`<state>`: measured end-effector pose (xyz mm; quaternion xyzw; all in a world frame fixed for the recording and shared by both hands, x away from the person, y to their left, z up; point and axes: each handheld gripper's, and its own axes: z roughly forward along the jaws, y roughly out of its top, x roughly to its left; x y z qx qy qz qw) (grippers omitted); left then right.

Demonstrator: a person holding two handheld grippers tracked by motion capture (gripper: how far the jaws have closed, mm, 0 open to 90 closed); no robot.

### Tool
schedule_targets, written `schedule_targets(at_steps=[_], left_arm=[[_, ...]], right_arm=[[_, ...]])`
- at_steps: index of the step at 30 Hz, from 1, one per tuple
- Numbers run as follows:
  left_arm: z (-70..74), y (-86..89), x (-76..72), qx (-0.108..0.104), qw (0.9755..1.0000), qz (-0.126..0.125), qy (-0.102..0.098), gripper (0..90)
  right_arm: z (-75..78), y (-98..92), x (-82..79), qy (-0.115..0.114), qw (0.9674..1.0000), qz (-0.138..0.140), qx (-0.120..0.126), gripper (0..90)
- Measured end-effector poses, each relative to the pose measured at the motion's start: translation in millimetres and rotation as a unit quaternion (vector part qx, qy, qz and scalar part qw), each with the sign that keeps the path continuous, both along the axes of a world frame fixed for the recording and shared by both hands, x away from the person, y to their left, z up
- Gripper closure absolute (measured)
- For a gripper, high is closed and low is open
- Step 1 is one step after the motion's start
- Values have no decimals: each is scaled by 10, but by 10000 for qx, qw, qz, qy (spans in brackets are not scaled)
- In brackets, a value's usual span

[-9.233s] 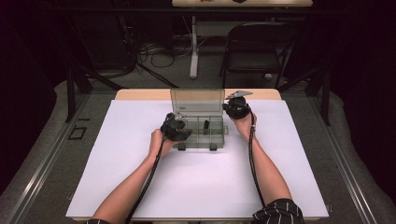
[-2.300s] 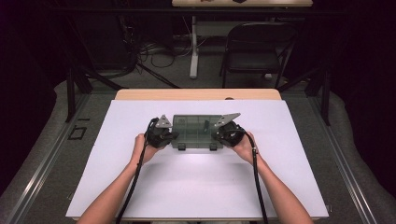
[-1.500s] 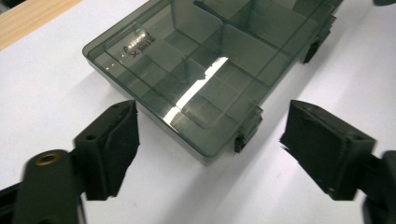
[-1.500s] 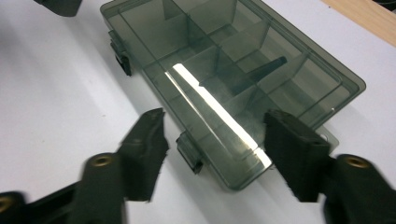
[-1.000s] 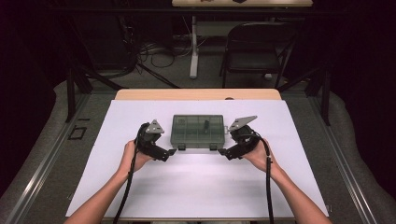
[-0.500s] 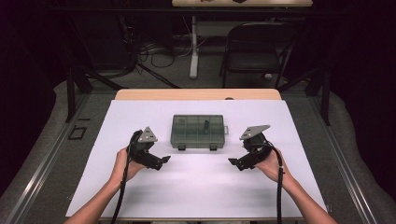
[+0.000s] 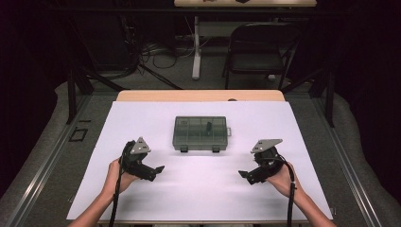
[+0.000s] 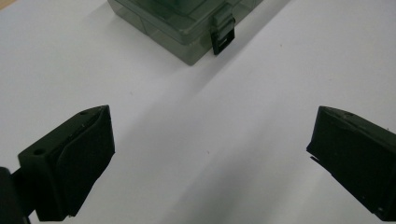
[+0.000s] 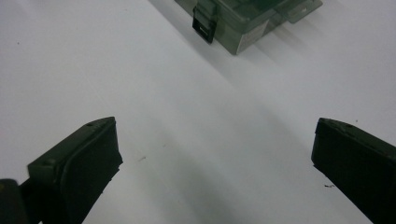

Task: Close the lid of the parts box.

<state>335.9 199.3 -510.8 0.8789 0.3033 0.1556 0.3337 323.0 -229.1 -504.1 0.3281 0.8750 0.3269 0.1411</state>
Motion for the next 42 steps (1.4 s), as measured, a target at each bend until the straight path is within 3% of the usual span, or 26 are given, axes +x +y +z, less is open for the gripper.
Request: schedule_targets(at_steps=[17,29,37,42], left_arm=[[-123,168,-225,127,9998,122,76,0],[-209,210,-429,-73,9996,238,106,0],[-294,248,-524,-61,9996,286,53,0],[-286,262,-527,-212,9993,305,39,0]], right_arm=[[-145,-220,-310,-53,9996,-279,-2,11],[-253,-358,-454,-49,9983,-533,211,10],[-334,-401,-524,-30,9976,-623,286,7],[-356,-428,-542,-173,9964,-686,476,8]])
